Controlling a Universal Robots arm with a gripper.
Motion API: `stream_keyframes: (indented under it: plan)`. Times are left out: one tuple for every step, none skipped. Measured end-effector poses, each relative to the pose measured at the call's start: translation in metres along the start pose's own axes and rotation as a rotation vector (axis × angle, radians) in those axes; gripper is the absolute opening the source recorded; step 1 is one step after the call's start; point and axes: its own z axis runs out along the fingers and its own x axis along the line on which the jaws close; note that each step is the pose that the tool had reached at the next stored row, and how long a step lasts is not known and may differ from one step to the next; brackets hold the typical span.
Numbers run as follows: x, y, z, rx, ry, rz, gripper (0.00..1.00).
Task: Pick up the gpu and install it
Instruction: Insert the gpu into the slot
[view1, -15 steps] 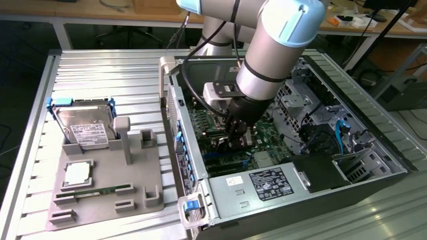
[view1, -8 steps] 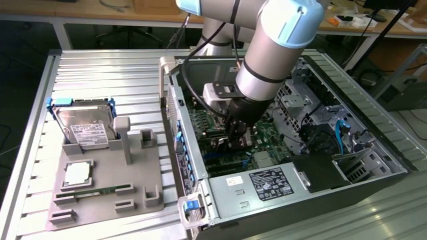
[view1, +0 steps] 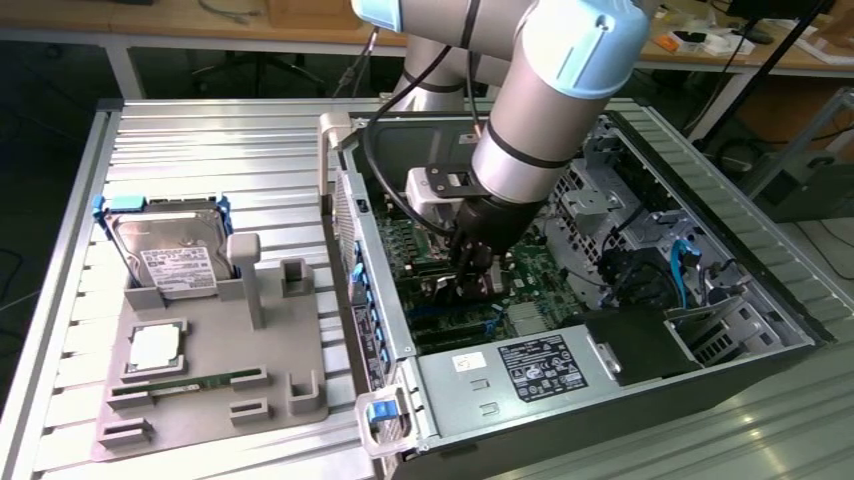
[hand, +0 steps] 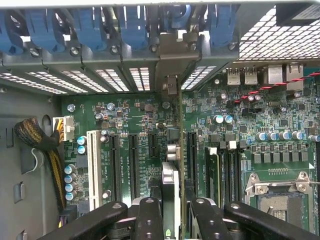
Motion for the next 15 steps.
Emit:
stream_keyframes:
  plan:
    - [0.0000,0.0000,-0.0001,0.0000,-0.0001,0.001,0.27]
    - [0.0000,0.0000,-0.0005,0.0001,-0.0001,0.002,0.27]
    - [0.0000,0.0000,-0.0013,0.0002,-0.0004,0.002,0.27]
    - [-0.0001,0.0001,-0.0024,0.0004,-0.0008,0.002,0.27]
    - [0.0000,0.0002,-0.0034,0.0002,-0.0001,0.002,0.27]
    - [0.0000,0.0002,-0.0036,0.0000,0.0000,0.002,0.27]
    - [0.0000,0.0002,-0.0036,0.0000,0.0000,0.002,0.27]
    - [0.0000,0.0003,-0.0036,0.0000,-0.0001,0.003,0.27]
    - [0.0000,0.0004,-0.0036,0.0000,-0.0001,0.003,0.27]
    - [0.0000,0.0004,-0.0036,0.0001,-0.0001,0.004,0.27]
    - [0.0000,0.0004,-0.0037,0.0000,0.0000,0.004,0.27]
    - [0.0000,0.0005,-0.0037,0.0000,0.0000,0.005,0.27]
    - [0.0001,0.0005,-0.0037,0.0000,-0.0001,0.006,0.27]
    - [0.0002,0.0005,-0.0037,0.0000,-0.0001,0.007,0.27]
    - [0.0003,0.0005,-0.0037,0.0000,-0.0003,0.009,0.27]
